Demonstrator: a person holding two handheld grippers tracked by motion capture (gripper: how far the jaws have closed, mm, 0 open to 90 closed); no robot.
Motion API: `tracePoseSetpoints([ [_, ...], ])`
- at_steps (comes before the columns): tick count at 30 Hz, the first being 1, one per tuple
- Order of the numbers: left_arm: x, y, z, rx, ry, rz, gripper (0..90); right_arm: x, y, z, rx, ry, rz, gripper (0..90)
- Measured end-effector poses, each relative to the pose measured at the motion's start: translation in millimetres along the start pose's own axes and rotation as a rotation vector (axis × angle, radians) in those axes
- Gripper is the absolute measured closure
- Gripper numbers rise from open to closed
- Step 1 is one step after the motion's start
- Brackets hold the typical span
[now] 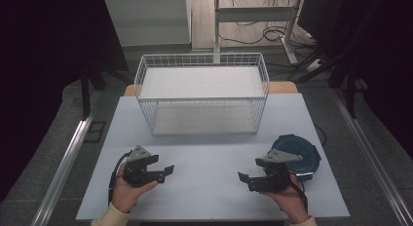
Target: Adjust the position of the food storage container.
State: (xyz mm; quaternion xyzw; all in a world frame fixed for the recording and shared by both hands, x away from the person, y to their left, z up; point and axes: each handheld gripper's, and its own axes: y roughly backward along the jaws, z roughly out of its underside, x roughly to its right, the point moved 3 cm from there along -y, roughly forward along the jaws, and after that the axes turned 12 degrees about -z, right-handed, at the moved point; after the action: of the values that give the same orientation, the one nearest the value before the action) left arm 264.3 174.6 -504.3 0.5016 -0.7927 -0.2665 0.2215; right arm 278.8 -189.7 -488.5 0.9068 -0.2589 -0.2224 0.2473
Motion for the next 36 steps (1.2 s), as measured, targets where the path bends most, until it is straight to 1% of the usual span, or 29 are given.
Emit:
tracePoseSetpoints([
  [3, 0.8, -0.1, 0.2, -0.003, -0.003, 0.002, 25.7, -0.8, -0.2, -0.2, -0.003, 0.004, 0.010, 15.6],
  [4, 1.3, -0.1, 0.6, -0.006, -0.009, 0.001, 25.7, -0.7, 0.4, 0.0, -0.004, 0.005, 0.011, 17.6],
  [7, 1.5, -0.5, 1.1, -0.009, -0.013, -0.005, 25.7, -0.8, 0.4, 0.1, -0.008, 0.004, 0.002, 18.4],
  [10, -0.2, -2.2, 2.2, -0.017, -0.006, -0.005, 25.6, -0.8, -0.6, -0.1, -0.017, 0.005, -0.001, 19.2],
  [12, -1.1, -2.1, 1.5, -0.012, 0.000, 0.000, 25.2, -1.3, -2.0, -0.5, -0.019, 0.003, -0.004, 19.6],
  [15, -1.2, 0.0, -0.3, -0.006, -0.002, 0.001, 25.2, -1.7, -2.5, -0.5, -0.022, 0.002, -0.008, 20.2],
  [18, -0.3, 0.3, -0.9, -0.008, -0.007, 0.006, 25.1, -1.1, -2.5, -1.6, -0.026, -0.016, -0.020, 20.9],
  [20, -0.4, 0.2, -0.8, -0.011, -0.010, 0.007, 25.1, -0.6, -2.4, -3.1, -0.027, -0.026, -0.028, 23.0],
  [23, -0.7, 0.4, -0.7, -0.012, -0.010, 0.009, 25.1, -0.6, -3.0, -3.2, -0.034, -0.028, -0.026, 23.2],
  [25, -1.1, 0.8, -1.0, -0.011, -0.006, 0.017, 25.1, -0.9, -4.3, -3.6, -0.032, -0.034, -0.023, 23.6],
  [27, -1.8, 1.8, -2.0, -0.006, -0.006, 0.021, 25.1, -2.6, -5.9, -5.9, -0.039, -0.034, -0.023, 24.1],
  [28, -2.7, 4.0, -3.5, -0.001, -0.007, 0.021, 25.1, -3.4, -5.9, -8.0, -0.041, -0.026, -0.021, 24.6],
  [30, -2.9, 4.9, -4.1, 0.002, -0.005, 0.021, 25.2, -4.3, -4.7, -12.5, -0.045, -0.026, -0.025, 28.4],
  [31, -3.2, 6.2, -5.2, 0.007, -0.005, 0.021, 25.2, -4.3, -4.7, -12.5, -0.045, -0.026, -0.025, 28.4],
  [32, -3.3, 6.9, -6.1, 0.008, -0.005, 0.024, 25.2, -5.6, -4.3, -19.6, -0.051, -0.028, -0.029, 29.1],
  [33, -3.4, 7.5, -6.8, 0.009, -0.004, 0.025, 25.2, -5.6, -4.3, -19.6, -0.051, -0.028, -0.029, 29.1],
  [35, -3.4, 8.5, -7.4, 0.010, -0.004, 0.027, 25.2, -7.7, -5.1, -26.3, -0.056, -0.016, -0.012, 29.2],
  [36, -2.6, 8.6, -6.8, 0.008, -0.001, 0.030, 25.1, -9.4, -5.9, -32.9, -0.066, -0.003, -0.015, 29.1],
])
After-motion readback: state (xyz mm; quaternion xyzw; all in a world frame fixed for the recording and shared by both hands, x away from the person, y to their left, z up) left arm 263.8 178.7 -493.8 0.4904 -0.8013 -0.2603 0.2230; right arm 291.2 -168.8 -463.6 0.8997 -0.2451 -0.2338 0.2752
